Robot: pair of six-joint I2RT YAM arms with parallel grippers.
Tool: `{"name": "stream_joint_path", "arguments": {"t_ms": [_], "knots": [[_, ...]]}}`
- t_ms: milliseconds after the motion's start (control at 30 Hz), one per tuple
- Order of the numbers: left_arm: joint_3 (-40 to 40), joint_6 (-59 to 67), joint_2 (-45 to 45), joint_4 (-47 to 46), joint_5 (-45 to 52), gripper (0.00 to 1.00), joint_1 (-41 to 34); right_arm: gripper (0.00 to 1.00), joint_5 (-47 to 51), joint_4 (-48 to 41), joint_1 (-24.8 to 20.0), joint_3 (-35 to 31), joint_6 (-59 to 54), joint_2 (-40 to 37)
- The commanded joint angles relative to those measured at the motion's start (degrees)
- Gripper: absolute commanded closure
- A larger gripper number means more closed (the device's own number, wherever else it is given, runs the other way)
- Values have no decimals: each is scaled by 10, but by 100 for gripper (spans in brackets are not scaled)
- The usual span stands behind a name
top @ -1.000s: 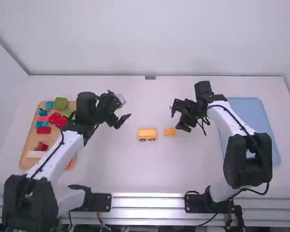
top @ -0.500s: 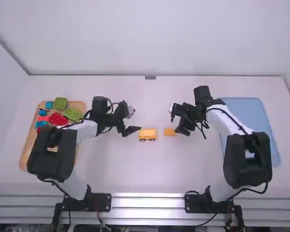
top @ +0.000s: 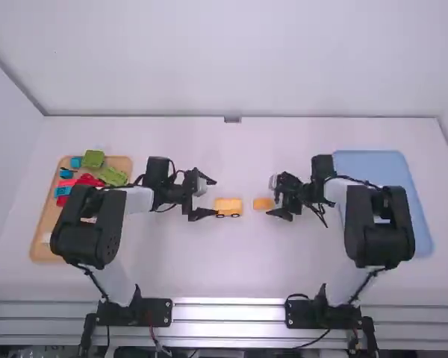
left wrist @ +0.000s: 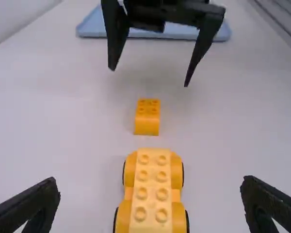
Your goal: Assemble lego blocks to make yellow taxi
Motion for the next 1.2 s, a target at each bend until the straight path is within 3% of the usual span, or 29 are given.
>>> {"name": "stream_joint_path", "arguments": {"t_ms": [0,367,533,733,967,1167], "knots": [[-7,18,5,0,22,1,-4,1,-89,7,-14,3,-25,37],[-7,-3,5,-2,28,1,-5,0,-156,5,-31,55,-102,147],[-7,-3,5,-2,28,1,-5,20,-137,18,-18,55,-99,152],[-7,-3,5,-2,28,1,-5,32,-113,41,-5,54,-43,152],[-7,-27,5,2,28,1,-5,40,-103,33,-8,51,-43,152],[-7,-27,5,2,28,1,-5,41,-92,14,-6,51,-49,153]]}}
